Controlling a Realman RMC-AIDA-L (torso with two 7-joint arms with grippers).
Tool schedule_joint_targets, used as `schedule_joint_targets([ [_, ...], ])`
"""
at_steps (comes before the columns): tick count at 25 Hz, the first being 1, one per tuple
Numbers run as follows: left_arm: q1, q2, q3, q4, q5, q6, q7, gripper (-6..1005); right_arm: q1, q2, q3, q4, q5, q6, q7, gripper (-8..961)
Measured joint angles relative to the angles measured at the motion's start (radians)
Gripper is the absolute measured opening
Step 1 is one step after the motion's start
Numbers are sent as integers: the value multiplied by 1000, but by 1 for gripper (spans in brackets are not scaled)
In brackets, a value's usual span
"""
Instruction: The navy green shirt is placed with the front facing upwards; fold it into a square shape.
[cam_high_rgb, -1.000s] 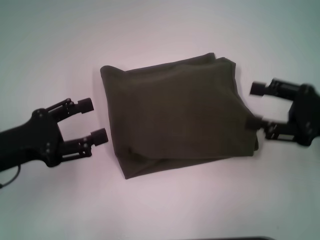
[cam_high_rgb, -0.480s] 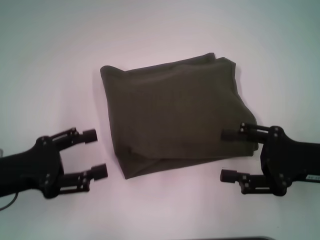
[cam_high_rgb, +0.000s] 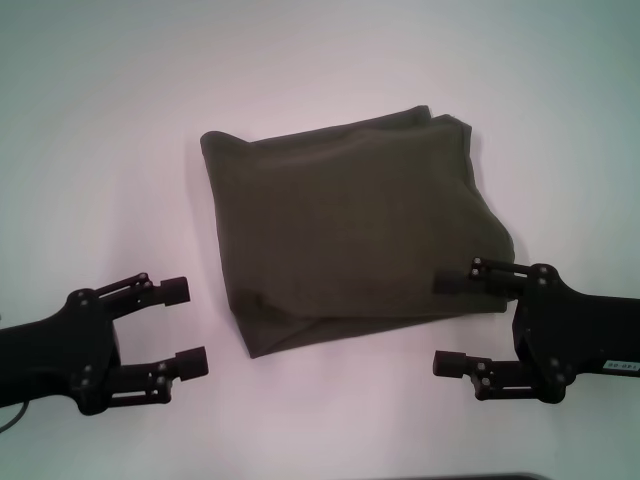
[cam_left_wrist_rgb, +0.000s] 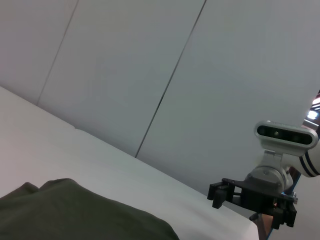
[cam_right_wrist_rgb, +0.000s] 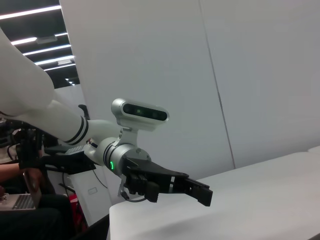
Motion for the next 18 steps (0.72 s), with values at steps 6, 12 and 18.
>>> schedule_joint_targets([
  [6, 4, 3, -1, 0, 0, 0, 5, 908, -1, -1, 0, 1, 0, 7, 7, 822],
  [12, 10, -3, -5, -3, -6, 15, 3, 908, -4, -2, 0, 1, 0, 16, 8, 822],
  [18, 13, -3, -8, -7, -8, 17, 7, 908, -8, -4, 3, 3, -1, 14, 7, 822],
])
